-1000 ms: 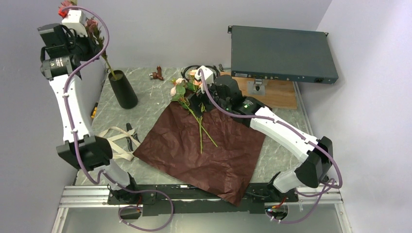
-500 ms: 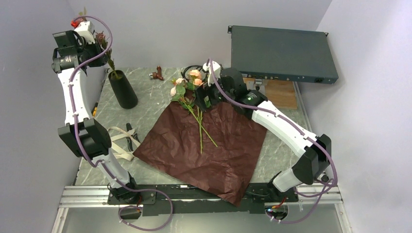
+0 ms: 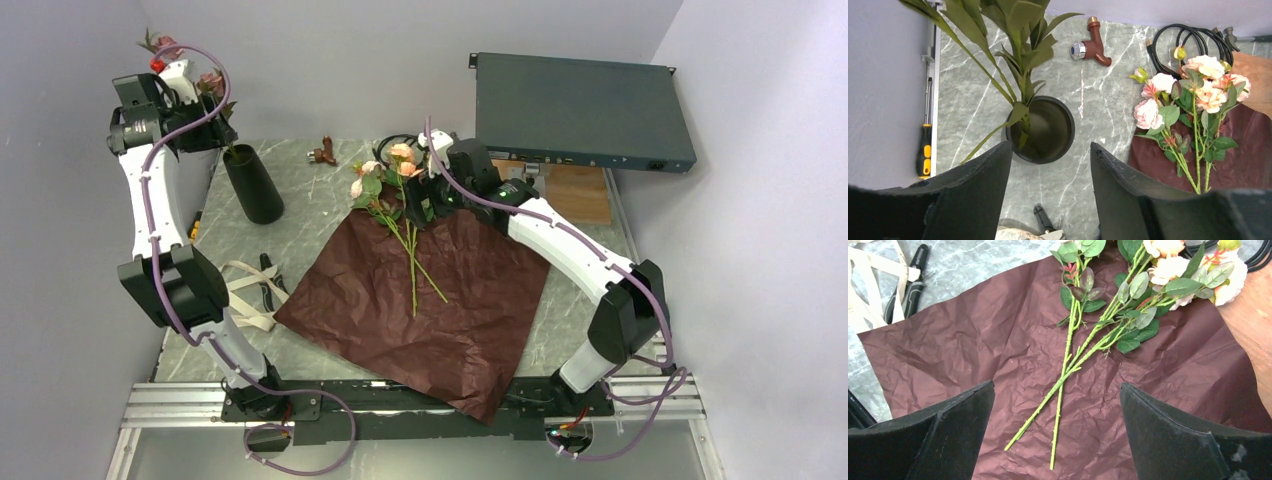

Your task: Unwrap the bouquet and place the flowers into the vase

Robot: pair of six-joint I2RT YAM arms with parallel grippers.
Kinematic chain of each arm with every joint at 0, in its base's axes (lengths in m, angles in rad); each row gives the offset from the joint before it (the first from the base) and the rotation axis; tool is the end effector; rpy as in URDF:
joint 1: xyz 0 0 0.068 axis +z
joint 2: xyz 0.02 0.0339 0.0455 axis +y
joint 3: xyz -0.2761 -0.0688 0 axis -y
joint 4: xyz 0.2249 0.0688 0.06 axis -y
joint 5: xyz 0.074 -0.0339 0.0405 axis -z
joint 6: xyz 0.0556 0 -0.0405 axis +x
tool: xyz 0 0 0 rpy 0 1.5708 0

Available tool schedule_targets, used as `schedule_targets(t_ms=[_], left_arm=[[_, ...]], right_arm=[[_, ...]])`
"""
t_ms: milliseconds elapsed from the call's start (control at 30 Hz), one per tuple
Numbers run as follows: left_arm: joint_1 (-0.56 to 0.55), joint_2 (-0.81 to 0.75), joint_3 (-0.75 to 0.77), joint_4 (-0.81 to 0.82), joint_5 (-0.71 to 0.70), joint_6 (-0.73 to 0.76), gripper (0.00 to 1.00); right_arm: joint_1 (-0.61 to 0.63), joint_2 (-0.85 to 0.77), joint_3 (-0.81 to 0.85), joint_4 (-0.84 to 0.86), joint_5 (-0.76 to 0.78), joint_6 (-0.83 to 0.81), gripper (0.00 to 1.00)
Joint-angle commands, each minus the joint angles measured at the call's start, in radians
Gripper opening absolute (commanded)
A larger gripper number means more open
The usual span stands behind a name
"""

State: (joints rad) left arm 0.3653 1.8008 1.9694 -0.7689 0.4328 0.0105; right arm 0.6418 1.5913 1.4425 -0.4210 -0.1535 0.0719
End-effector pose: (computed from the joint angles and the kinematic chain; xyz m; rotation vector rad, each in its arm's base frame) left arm 0.3794 0.1201 0.4089 -0.1313 2.1150 -0.2473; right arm 0.2877 0.2256 0.3460 -0.7033 2.0737 0.5756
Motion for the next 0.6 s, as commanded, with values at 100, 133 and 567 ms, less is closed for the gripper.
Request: schedule_targets(t_ms=[100,133,567], left_arm=[[0.006,-0.149,-0.007,-0.034,0.024,-0.023,0.71],[0.005,-0.171,-0.016,-0.035,0.023,-0.023,0.73],[-0.005,-0.348,-0.170,-0.034,0.131,0.064,0.88]], right_arm=[[-0.001,0.025,0.036,-0.013,0.042,-0.004,0.98],[-0.001,0.030,0.038,-0.020,0.044,-0.008,0.98],[0.034,0.156,0.075,-0.082,0.098,-0.077,0.75]])
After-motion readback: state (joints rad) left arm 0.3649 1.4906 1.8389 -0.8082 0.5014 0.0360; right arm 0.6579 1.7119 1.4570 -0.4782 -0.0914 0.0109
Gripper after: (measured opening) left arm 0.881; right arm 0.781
